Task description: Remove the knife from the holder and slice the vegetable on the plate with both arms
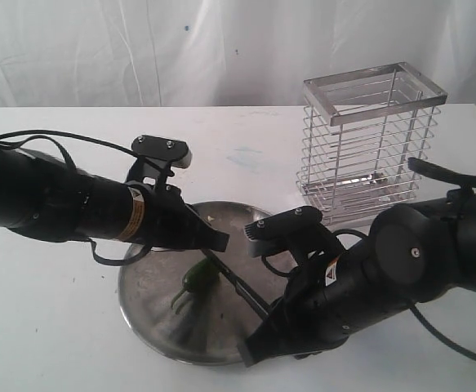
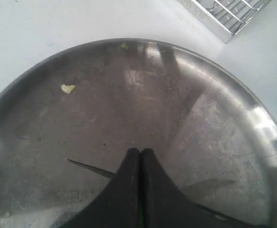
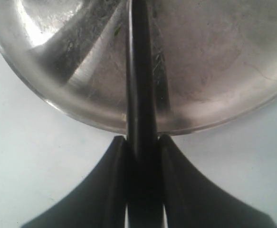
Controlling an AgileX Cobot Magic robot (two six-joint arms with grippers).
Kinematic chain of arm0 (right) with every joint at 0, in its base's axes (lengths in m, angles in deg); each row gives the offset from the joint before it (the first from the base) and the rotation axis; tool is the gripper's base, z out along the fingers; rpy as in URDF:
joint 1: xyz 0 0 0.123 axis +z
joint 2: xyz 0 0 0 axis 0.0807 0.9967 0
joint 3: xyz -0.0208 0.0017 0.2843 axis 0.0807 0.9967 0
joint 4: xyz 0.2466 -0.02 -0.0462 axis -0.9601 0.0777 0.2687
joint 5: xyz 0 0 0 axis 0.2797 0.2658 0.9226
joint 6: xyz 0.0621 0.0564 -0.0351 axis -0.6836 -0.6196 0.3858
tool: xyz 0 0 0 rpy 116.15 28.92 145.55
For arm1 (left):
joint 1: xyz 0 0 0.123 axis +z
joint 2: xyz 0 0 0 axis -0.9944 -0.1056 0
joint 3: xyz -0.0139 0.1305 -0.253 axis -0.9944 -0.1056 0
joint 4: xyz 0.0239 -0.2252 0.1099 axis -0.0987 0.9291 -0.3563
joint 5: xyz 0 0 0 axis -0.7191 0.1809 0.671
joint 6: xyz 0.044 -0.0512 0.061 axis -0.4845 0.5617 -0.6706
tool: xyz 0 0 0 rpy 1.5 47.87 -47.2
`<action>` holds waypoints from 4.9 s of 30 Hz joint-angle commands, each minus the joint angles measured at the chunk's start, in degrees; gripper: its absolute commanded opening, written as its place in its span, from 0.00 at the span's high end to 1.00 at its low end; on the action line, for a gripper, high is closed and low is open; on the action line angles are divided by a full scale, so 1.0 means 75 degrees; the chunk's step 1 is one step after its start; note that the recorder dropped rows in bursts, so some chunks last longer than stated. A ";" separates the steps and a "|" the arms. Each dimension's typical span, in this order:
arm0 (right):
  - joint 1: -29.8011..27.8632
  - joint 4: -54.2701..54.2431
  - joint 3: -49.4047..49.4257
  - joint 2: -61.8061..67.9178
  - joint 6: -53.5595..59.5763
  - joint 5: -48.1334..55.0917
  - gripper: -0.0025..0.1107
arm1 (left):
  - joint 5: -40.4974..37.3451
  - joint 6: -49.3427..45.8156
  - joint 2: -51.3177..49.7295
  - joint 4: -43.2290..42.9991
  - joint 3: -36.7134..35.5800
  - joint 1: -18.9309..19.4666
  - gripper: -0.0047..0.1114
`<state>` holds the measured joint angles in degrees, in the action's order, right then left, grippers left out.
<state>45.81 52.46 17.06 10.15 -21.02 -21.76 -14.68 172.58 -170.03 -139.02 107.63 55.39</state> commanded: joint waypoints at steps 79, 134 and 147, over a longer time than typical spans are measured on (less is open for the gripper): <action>0.0012 -0.0196 -0.0368 0.0849 0.0041 -0.0050 0.98 | -0.0327 -0.0998 -0.1410 0.0114 0.0381 -0.0012 0.96; 0.0012 0.0007 -0.1314 0.1591 0.0225 0.0516 0.98 | -0.0218 -0.0706 -0.0322 -0.0255 -0.0071 0.0739 0.96; 0.0012 0.0007 -0.1314 0.1726 0.0225 0.0504 0.98 | 0.0235 -0.1406 -0.0581 0.0582 -0.0035 0.0739 0.96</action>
<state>45.81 52.43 7.60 22.87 -20.02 -18.29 -12.97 162.63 -174.62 -135.02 107.17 60.72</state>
